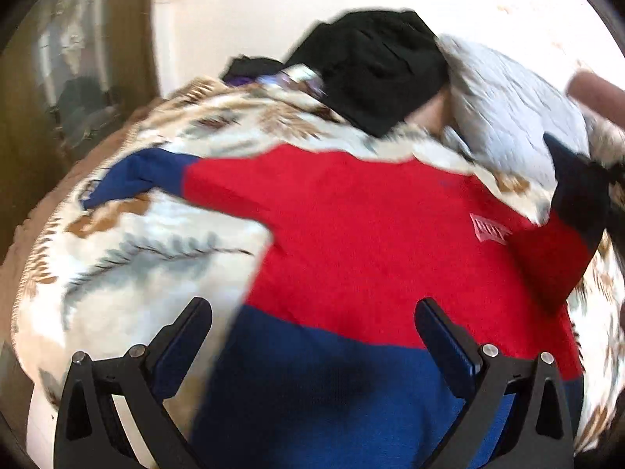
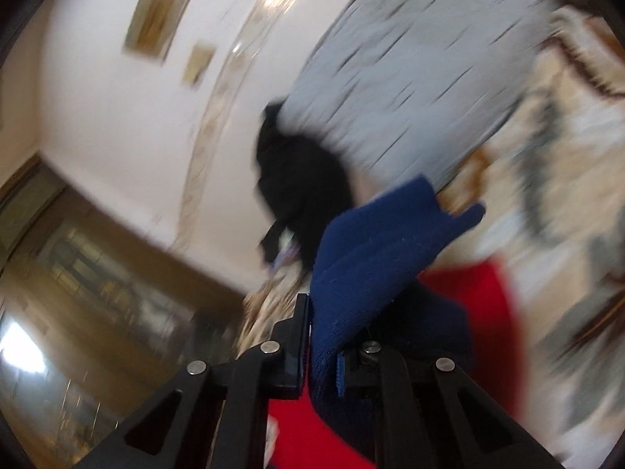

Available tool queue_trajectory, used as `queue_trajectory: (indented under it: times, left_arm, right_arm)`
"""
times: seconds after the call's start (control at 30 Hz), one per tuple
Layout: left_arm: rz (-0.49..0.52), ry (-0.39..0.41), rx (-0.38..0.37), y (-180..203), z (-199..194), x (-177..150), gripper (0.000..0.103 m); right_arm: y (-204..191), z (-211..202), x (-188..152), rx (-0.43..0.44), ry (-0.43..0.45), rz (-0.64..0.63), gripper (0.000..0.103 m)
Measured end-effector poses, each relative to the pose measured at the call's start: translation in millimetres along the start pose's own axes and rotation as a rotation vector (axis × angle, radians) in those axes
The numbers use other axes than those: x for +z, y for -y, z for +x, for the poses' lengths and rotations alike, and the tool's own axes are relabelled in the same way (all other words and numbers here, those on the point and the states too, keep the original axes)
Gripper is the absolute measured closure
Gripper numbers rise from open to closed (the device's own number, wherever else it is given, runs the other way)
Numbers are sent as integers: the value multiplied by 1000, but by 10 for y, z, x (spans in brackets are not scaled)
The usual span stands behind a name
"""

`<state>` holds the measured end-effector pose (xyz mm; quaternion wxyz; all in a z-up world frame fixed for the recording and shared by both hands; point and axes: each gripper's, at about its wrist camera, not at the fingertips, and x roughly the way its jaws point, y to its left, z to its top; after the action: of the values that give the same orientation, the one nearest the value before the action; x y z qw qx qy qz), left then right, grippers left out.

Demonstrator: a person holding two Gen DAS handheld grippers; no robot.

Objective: Fold small clothes

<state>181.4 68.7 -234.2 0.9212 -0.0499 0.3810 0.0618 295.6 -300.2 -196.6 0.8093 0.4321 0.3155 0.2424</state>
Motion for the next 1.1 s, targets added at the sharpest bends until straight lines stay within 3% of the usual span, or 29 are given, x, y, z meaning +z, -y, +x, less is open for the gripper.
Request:
queue_trajectory:
  times: [0.13, 0.17, 0.23, 0.27, 0.43, 0.57, 0.63, 0.67, 0.77, 0.87, 1.0, 1.1]
  left_arm:
    - [-26, 37, 58, -243, -68, 27, 0]
    - [-36, 39, 69, -298, -70, 26, 0]
    - [-50, 40, 83, -395, -73, 14, 0]
    - [-54, 39, 86, -415, -68, 6, 0]
    - [-90, 31, 86, -488, -30, 19, 0]
    - [-107, 11, 91, -486, 52, 49, 0]
    - [-134, 14, 101, -509, 80, 57, 0]
    - [-146, 19, 99, -499, 101, 72, 0]
    - [-149, 18, 1, -392, 158, 160, 0]
    - [-154, -6, -134, -203, 255, 280, 0]
    - [-163, -36, -159, -21, 415, 411, 0]
    - [-206, -99, -176, -13, 582, 388, 0]
  right_arm:
    - [-339, 534, -481, 50, -194, -64, 85]
    - [-371, 632, -566, 50, -241, -71, 76]
    - [-401, 754, -734, 32, -327, -72, 34]
    - [-402, 762, -780, 31, -340, -70, 6]
    - [-304, 417, -730, 60, -246, -43, 5]
    - [-238, 83, -713, -19, -169, -28, 7]
    - [-50, 79, -679, -43, -182, 15, 15]
    - [29, 93, -665, -68, -188, 37, 26]
    - [274, 15, -580, -149, -162, 93, 31]
    - [421, 20, -524, -72, -188, 158, 32]
    - [389, 321, -679, 48, -303, 215, 32]
    - [429, 529, -795, 58, -353, 240, 32]
